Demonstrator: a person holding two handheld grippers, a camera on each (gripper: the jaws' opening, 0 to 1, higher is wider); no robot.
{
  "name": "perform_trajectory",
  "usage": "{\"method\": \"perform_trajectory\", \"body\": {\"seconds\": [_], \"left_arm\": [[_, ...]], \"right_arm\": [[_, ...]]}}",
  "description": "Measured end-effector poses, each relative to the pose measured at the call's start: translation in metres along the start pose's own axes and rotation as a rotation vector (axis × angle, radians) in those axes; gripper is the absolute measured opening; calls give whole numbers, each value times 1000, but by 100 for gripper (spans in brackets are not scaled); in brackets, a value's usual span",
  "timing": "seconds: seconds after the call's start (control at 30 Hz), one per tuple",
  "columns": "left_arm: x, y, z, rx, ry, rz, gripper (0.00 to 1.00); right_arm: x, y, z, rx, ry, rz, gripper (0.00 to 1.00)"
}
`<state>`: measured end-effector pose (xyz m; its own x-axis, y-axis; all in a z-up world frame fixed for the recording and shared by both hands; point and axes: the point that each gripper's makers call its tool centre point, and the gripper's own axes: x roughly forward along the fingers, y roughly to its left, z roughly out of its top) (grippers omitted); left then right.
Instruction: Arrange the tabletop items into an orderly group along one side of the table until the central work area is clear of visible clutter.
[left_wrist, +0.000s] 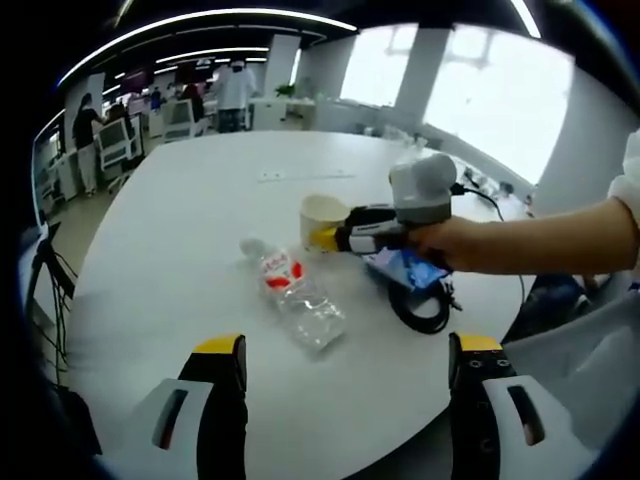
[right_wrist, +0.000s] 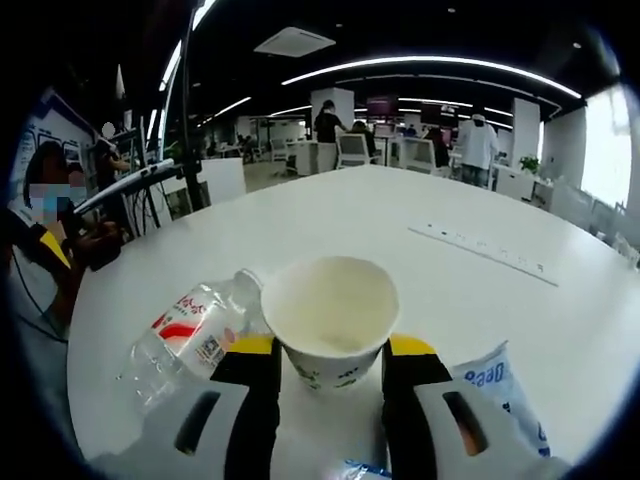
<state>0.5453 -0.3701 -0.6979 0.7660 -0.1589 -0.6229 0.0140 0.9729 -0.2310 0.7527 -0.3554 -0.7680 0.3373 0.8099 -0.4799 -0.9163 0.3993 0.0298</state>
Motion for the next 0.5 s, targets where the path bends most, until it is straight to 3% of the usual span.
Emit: {"method": "perform_trajectory", "body": {"seconds": [0.27,0.5], "left_arm": [[1,-1,1,1,0,-6,80],[2,-3,3,1,-3,-15,80]], "right_arm": [[-1,-1,-4,1,29,2,37],[-4,-1,-5,42,54,6,53]]}}
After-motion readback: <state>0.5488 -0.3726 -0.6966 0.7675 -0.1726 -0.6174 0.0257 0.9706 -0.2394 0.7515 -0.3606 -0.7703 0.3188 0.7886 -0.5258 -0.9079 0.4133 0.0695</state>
